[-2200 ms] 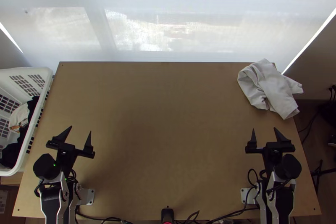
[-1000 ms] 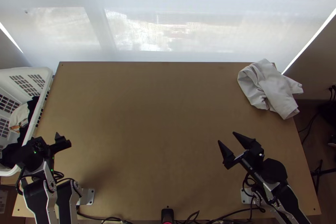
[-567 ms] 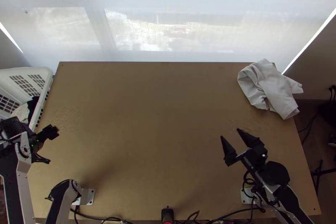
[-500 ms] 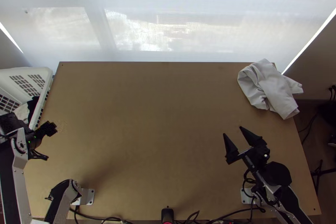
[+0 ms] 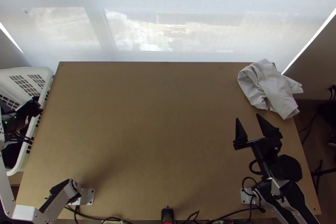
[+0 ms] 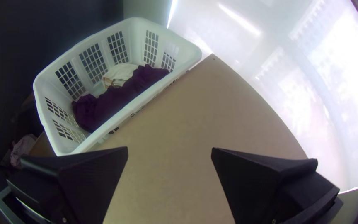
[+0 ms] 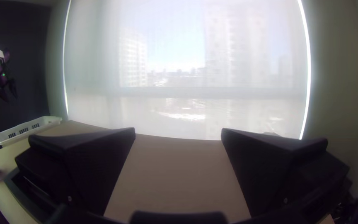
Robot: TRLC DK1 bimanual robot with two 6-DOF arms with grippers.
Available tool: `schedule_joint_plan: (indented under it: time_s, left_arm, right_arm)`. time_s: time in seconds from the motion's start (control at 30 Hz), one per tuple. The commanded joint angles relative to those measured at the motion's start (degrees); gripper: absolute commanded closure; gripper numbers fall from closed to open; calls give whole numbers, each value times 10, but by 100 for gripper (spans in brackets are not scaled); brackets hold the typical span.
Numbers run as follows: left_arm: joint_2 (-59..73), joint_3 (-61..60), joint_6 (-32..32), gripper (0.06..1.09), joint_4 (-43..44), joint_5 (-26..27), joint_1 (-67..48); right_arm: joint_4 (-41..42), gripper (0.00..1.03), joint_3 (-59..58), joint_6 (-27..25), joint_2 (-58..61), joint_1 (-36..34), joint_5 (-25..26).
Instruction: Fold the t-shirt
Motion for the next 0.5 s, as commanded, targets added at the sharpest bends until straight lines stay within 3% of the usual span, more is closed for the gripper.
schedule_joint_plan:
  time_s: [0.0, 0.2, 0.4, 0.47]
  left_arm:
    - [13, 77, 0, 10, -39, 2, 21]
    - [60, 182, 20, 10, -59, 0, 164]
    - [153, 252, 150, 10, -75, 1, 246]
    - [185, 259, 199, 10, -73, 1, 247]
  right_arm:
    - [-46, 5, 112, 38, 163, -25, 25]
    - [-164, 5, 229, 72, 292, -28, 24]
    - [-384, 5, 402, 87, 409, -4, 12]
    - [-414, 5, 435, 88, 417, 5, 7]
